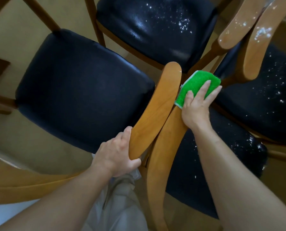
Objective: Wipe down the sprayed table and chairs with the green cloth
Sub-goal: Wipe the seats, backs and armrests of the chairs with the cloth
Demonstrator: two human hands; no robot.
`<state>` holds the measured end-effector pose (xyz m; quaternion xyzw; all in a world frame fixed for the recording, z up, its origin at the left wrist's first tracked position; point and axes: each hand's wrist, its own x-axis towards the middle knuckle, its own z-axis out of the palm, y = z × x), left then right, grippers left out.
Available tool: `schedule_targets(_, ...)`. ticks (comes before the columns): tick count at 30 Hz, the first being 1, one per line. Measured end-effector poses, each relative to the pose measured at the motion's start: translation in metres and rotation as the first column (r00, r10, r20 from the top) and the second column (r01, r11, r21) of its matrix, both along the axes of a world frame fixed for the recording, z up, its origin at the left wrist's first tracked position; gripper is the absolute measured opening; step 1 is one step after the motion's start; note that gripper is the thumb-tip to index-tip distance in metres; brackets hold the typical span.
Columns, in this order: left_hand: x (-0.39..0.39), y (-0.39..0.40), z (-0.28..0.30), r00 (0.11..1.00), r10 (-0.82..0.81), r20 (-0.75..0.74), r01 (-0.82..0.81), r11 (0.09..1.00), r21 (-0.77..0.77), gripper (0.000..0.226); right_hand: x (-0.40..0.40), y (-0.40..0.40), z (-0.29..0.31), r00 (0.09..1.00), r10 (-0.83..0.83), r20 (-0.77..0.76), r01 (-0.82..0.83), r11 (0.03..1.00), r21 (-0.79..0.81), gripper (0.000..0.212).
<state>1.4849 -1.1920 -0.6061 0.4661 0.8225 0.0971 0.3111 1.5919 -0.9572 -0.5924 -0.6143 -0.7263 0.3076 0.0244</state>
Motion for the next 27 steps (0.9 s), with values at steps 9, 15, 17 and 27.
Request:
schedule_targets(9, -0.004, 0.002, 0.009, 0.995, -0.001, 0.103, 0.006, 0.999, -0.052, 0.095, 0.034, -0.134, 0.01, 0.99, 0.142, 0.005, -0.139, 0.975, -0.172, 0.068)
schedule_targets(15, -0.01, 0.067, 0.024, 0.801, 0.484, 0.351, -0.456, 0.875, -0.165, 0.074, 0.029, -0.093, 0.013, 0.995, 0.02, -0.099, -0.034, 0.989, -0.143, 0.067)
schedule_targets(17, 0.003, 0.1, 0.016, 0.767, 0.599, 0.23, -0.574, 0.801, -0.172, 0.074, 0.022, -0.068, 0.008, 0.983, -0.07, -0.169, 0.064, 0.997, -0.038, 0.06)
schedule_targets(27, 0.021, 0.115, 0.004, 0.799, 0.575, -0.176, -0.592, 0.804, -0.059, 0.071, -0.006, 0.035, -0.016, 0.924, -0.236, -0.302, 0.3, 0.935, 0.187, 0.053)
